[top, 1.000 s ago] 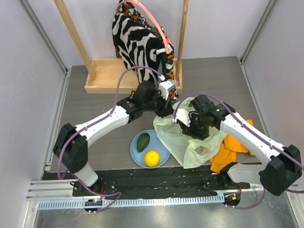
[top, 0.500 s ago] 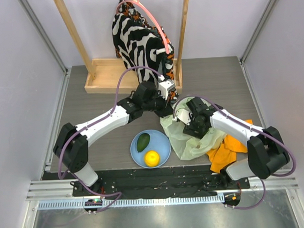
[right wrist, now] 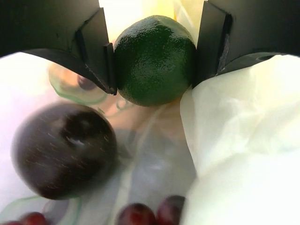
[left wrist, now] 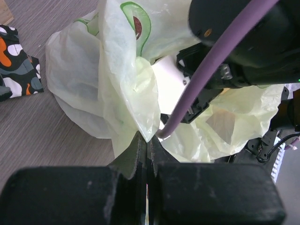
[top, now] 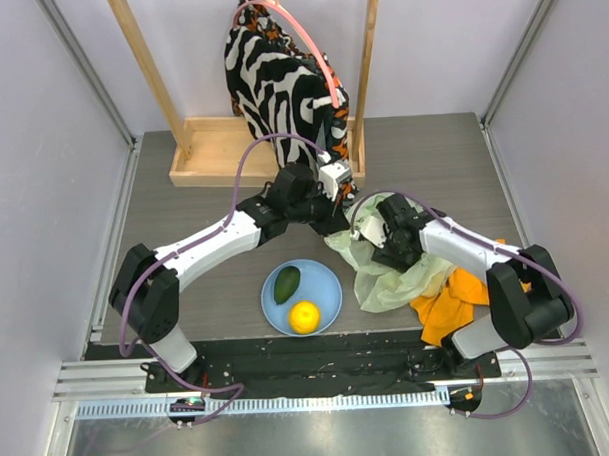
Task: Take the fake fruits out of the plastic bag
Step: Take out the fake fruit from the plastic bag, then place the fake fruit on the plate.
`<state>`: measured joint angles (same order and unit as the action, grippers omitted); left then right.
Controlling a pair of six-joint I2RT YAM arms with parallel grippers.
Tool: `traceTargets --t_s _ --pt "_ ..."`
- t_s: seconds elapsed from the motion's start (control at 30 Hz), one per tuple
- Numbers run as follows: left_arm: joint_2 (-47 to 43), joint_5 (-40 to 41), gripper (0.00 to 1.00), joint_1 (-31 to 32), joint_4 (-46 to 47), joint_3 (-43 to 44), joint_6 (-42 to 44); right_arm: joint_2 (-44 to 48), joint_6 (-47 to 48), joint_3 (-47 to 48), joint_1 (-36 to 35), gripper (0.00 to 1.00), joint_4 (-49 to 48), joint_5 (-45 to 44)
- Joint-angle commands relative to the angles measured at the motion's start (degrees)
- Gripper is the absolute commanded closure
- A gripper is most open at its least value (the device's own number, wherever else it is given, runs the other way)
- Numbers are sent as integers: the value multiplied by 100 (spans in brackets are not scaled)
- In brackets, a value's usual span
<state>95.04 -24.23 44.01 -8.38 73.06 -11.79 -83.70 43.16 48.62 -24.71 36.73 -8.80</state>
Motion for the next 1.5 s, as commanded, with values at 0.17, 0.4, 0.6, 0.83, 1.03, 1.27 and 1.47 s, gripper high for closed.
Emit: traceTargets --t_s 0.17,0.4,0.6,0.83,1.03,1.27,1.47 --pt "67 41 100 2 284 226 81 1469 -255 1799 10 68 1019 1186" --pt "234 23 100 -24 135 771 98 2270 -220 1677 -34 66 1153 1575" --pt "269 164 48 -497 -567 1456 239 2438 -711 2220 -25 66 940 1888" --pt "-187 -1346 18 -1816 -1760 2142 158 1656 -1819 3960 -674 66 1635 3384" --pt "-1013 -1463 10 -2037 -2854 1916 1301 567 -1670 4893 -1396 64 2013 4332" --pt "-2051 -1031 11 -2554 -2563 904 1030 -690 -1178 4665 -2054 65 1021 4641" --pt "-2701 -1057 11 -3152 -2528 544 855 -1587 -985 4429 -2468 65 607 4545"
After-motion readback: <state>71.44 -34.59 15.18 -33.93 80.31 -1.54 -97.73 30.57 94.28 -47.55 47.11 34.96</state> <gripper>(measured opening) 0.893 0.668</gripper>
